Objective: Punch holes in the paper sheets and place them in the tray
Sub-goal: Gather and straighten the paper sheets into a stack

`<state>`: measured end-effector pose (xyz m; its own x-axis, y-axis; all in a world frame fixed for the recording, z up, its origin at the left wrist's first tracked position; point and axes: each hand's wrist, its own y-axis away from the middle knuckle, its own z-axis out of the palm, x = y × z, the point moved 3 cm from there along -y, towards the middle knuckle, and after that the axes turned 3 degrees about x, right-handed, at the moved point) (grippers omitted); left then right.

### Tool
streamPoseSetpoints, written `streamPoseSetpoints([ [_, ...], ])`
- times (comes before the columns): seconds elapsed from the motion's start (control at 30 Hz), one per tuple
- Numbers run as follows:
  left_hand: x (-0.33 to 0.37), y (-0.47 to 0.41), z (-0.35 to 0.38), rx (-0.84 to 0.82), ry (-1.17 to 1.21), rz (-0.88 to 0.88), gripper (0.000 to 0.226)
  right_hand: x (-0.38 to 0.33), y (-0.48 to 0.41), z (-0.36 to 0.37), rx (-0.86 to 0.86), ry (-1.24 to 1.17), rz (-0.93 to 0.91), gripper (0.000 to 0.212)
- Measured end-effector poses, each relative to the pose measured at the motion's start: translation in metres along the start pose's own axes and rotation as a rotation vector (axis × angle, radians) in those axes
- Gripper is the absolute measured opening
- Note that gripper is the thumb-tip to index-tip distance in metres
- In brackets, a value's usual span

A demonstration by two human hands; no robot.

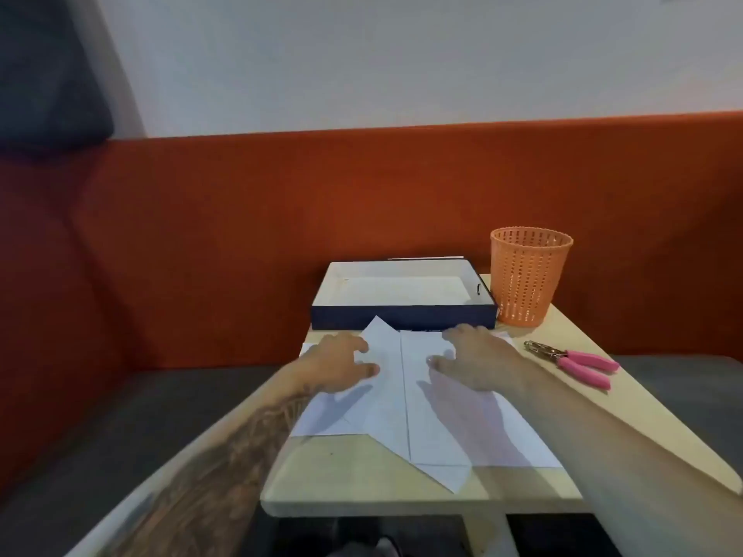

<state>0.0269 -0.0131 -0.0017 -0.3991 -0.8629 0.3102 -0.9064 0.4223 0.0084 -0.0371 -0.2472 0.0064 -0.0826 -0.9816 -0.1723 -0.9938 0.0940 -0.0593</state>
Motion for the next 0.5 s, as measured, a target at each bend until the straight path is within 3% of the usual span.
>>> streamPoseSetpoints([
  [0.27, -0.015, 0.009, 0.046, 0.151, -0.056, -0.033, 0.069, 0.001, 0.014, 0.044, 0.013, -0.015, 0.071, 0.064],
  [0.5, -0.014, 0.007, 0.050, 0.150, -0.059, -0.039, 0.074, -0.007, 0.020, 0.040, 0.024, -0.182, -0.128, 0.070],
])
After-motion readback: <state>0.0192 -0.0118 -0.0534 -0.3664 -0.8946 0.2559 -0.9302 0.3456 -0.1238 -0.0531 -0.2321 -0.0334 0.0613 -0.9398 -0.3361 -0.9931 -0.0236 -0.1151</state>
